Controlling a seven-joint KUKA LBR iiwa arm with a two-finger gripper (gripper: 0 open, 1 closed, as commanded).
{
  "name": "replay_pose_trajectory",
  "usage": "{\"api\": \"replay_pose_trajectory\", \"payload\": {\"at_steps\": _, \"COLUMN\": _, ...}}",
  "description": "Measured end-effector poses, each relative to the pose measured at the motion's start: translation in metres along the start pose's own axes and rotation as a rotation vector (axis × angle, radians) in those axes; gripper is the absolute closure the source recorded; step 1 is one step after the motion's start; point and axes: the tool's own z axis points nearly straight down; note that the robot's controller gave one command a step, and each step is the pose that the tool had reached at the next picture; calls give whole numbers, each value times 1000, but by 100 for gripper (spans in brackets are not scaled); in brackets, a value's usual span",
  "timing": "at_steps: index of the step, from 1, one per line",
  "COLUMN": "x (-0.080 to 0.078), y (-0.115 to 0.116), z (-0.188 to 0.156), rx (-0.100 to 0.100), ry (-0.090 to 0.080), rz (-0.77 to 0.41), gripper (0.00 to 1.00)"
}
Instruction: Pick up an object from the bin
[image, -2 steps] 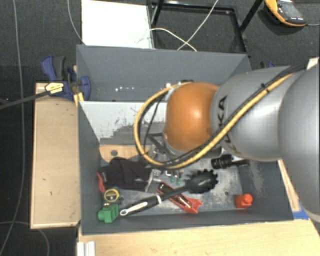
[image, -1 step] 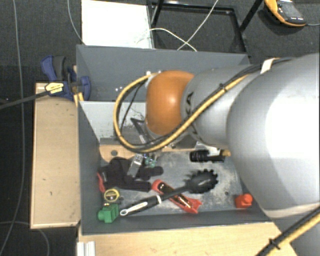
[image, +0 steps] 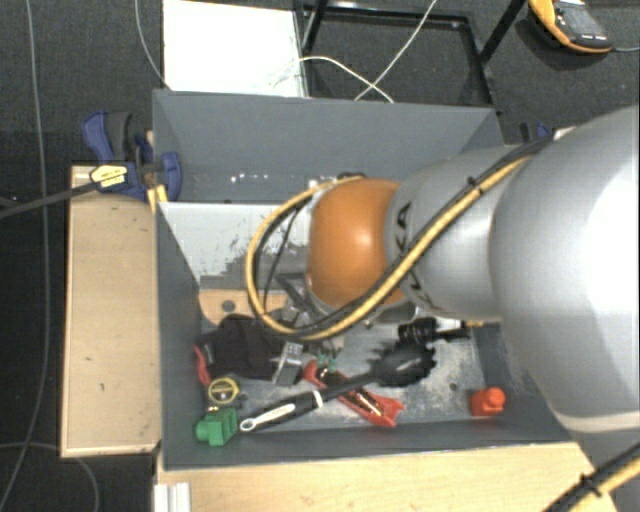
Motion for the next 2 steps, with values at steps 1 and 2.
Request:
{"api": "replay_pose_trajectory", "payload": {"at_steps": 1, "x": -37, "y": 13, "z": -104, "rx": 4, "ry": 4, "rz": 108, "gripper": 0}}
{"api": "replay_pose_trajectory", "payload": {"at_steps": 2, "x": -14, "y": 0, "z": -99, "rx": 6, "ry": 9, "rz": 30, "gripper": 0}}
